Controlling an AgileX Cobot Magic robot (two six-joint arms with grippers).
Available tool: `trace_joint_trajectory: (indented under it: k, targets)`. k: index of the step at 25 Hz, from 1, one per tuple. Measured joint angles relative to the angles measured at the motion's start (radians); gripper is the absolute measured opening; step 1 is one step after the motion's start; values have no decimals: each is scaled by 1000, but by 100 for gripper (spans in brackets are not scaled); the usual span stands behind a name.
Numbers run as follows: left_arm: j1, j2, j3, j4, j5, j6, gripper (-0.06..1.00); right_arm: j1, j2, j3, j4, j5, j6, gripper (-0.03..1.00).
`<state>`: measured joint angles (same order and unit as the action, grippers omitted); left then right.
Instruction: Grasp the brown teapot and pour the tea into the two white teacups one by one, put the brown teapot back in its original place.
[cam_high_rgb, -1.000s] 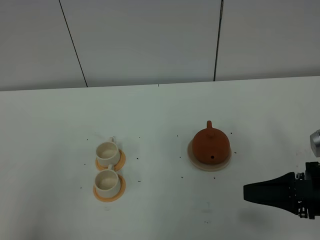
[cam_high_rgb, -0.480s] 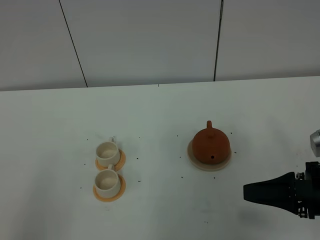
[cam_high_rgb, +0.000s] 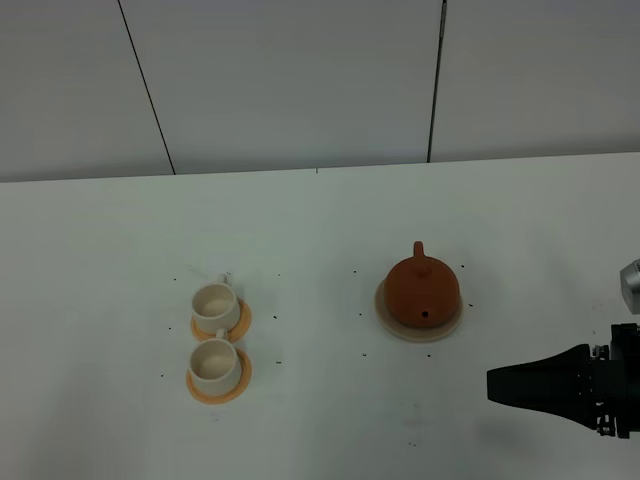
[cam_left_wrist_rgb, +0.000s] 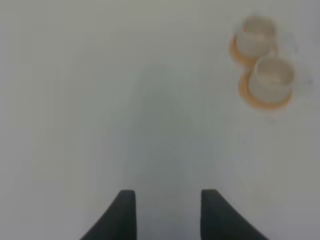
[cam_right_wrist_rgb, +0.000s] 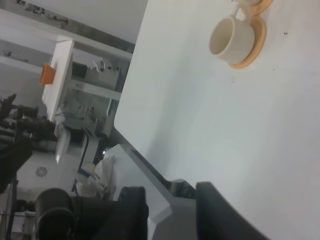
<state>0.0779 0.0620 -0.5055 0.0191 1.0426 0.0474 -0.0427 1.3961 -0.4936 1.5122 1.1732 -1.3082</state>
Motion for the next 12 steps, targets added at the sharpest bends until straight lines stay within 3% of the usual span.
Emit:
trace_joint_trajectory:
  k: [6, 12]
  targets:
    - [0, -67, 0, 6, 1, -10, 37, 0, 0, 0, 0, 0, 0, 24]
    - [0, -69, 0, 74, 1, -60, 37, 0, 0, 0, -1, 2, 0, 24]
